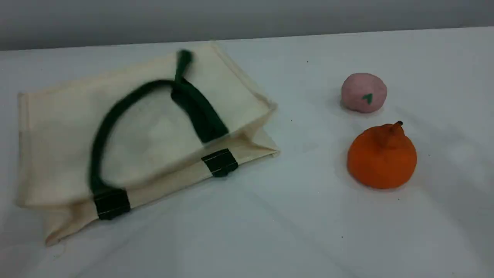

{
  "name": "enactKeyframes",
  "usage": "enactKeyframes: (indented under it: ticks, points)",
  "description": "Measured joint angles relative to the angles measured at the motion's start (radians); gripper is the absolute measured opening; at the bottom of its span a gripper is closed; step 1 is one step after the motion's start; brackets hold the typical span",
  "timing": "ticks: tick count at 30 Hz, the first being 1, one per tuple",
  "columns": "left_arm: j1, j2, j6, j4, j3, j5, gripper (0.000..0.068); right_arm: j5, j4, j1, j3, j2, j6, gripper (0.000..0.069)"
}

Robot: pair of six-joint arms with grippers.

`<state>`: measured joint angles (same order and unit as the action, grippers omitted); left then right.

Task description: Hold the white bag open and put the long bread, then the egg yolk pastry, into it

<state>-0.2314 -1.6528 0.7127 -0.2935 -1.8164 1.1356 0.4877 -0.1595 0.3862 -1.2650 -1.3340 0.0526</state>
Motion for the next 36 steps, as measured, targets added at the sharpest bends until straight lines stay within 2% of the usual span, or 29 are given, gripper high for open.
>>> enactKeyframes:
  ticks: [3,7,10,13,18,21,27,36]
  points:
    - [0.000,0.002,-0.059,-0.027,0.000,-0.032,0.0541,0.027,0.000,0.000,0.000,0.011,0.000,0.0571]
    - [0.000,0.035,-0.141,0.007,-0.001,-0.067,0.0558,0.034,0.000,0.000,0.000,0.071,0.001,0.0571]
    - [0.000,0.083,-0.209,0.063,-0.001,-0.073,0.0559,0.034,0.000,0.000,0.000,0.144,0.001,0.0571]
    - [0.000,0.147,-0.280,0.118,-0.001,-0.037,0.0559,0.081,0.004,0.000,0.000,0.231,0.001,0.0571]
    - [0.000,0.276,-0.397,0.201,-0.002,0.075,0.0559,0.231,0.021,0.000,0.000,0.404,0.001,0.0571]
    - [0.000,0.356,-0.424,0.227,0.001,0.087,0.0559,0.307,0.051,0.001,0.000,0.519,0.001,0.0571]
    - [0.000,0.535,-0.488,0.211,0.076,0.087,0.0559,0.478,0.081,0.002,-0.001,0.741,0.009,0.0570]
    - [0.000,0.882,-0.491,0.208,0.360,0.086,0.0559,0.658,0.183,0.002,0.008,0.983,0.001,0.0570]
